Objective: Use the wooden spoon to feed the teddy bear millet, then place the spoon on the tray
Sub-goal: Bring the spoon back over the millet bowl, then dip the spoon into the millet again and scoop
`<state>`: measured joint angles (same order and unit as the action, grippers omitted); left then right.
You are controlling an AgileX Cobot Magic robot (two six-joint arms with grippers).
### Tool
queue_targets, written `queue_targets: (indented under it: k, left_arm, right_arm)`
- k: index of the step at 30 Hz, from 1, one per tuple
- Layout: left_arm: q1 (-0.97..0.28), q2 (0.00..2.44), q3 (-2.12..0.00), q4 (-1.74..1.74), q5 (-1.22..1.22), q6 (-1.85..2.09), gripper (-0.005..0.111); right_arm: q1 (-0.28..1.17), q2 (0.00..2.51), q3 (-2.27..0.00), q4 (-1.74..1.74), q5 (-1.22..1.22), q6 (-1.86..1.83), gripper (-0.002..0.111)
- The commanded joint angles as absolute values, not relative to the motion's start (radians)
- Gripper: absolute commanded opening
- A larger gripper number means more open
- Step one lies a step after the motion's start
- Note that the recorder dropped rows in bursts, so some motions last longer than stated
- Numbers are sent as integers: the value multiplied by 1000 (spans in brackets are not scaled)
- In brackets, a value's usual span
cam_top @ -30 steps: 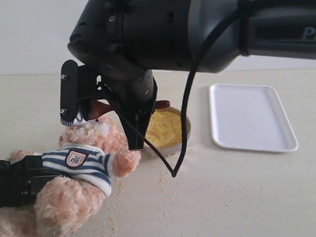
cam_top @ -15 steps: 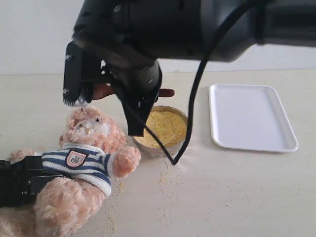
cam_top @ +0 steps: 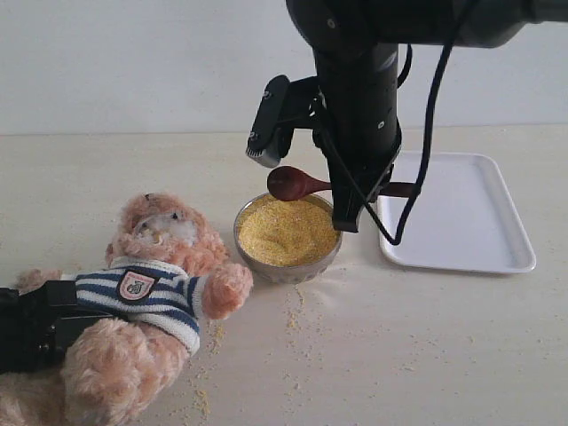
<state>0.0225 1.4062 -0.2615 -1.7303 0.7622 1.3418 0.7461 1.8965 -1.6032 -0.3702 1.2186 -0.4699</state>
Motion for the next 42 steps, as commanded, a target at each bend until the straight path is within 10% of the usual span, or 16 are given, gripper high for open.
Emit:
queue_targets:
  k: [1,42]
  left_arm:
    - [15,1404,-268,-1744,778,1350,5]
    - [15,1404,-269,-1744,773,1354,5]
  right_arm:
    - [769,1961,-1607,-463,1221,-478,0]
    - [779,2036,-1607,-273,1221,-503,0]
